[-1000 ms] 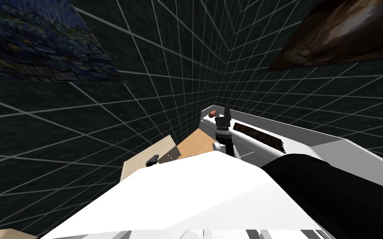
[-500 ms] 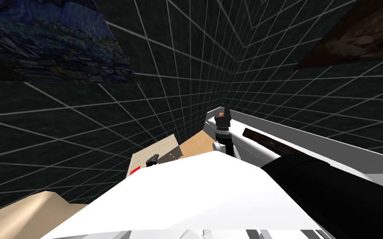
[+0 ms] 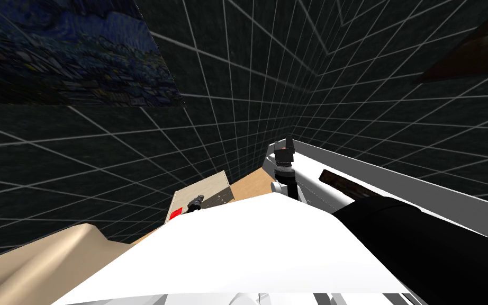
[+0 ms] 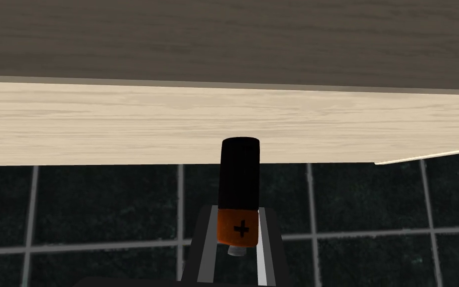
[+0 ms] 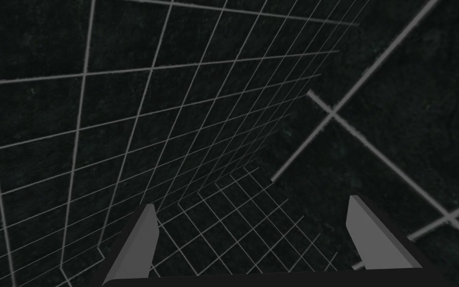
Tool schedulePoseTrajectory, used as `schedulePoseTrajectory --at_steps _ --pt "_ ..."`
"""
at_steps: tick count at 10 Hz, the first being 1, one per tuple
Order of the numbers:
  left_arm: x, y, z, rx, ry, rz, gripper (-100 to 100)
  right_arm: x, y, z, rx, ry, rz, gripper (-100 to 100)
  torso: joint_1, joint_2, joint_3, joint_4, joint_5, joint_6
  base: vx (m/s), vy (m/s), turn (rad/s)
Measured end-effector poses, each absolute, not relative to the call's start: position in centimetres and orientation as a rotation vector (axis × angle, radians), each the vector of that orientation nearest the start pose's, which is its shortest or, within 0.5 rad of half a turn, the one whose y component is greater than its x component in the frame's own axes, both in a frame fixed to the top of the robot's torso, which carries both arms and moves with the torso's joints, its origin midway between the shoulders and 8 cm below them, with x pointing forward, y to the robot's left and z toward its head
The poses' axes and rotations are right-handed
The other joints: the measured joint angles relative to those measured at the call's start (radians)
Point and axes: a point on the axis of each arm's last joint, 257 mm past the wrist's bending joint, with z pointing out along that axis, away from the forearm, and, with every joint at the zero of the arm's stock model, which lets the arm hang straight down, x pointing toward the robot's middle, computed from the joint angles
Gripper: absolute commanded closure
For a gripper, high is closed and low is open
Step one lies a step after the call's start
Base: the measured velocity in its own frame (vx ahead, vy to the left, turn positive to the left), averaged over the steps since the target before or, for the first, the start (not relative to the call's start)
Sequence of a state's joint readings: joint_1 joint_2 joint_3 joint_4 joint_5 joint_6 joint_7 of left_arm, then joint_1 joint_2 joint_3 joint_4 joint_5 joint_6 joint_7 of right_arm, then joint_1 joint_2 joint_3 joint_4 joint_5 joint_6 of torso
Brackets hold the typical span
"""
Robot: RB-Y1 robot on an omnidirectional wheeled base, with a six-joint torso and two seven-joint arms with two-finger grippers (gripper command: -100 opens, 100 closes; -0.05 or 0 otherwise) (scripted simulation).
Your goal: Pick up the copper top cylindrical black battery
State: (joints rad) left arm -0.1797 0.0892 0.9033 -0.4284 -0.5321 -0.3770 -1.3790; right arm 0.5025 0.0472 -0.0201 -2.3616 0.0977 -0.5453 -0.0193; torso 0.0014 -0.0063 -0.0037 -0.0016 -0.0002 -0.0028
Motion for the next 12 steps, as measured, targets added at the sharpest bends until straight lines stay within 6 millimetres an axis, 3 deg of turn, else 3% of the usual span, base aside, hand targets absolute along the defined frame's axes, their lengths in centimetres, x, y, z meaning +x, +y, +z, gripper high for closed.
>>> schedulePoseTrajectory --at_steps 12 --pt "37.3 40.4 -55.3 -0.262 2.169 0.234 100 31.8 -27.3 6.7 0.534 0.542 1.259 0 0.0 0.002 0.001 0.0 0.0 0.0 0.044 -0.031 0.19"
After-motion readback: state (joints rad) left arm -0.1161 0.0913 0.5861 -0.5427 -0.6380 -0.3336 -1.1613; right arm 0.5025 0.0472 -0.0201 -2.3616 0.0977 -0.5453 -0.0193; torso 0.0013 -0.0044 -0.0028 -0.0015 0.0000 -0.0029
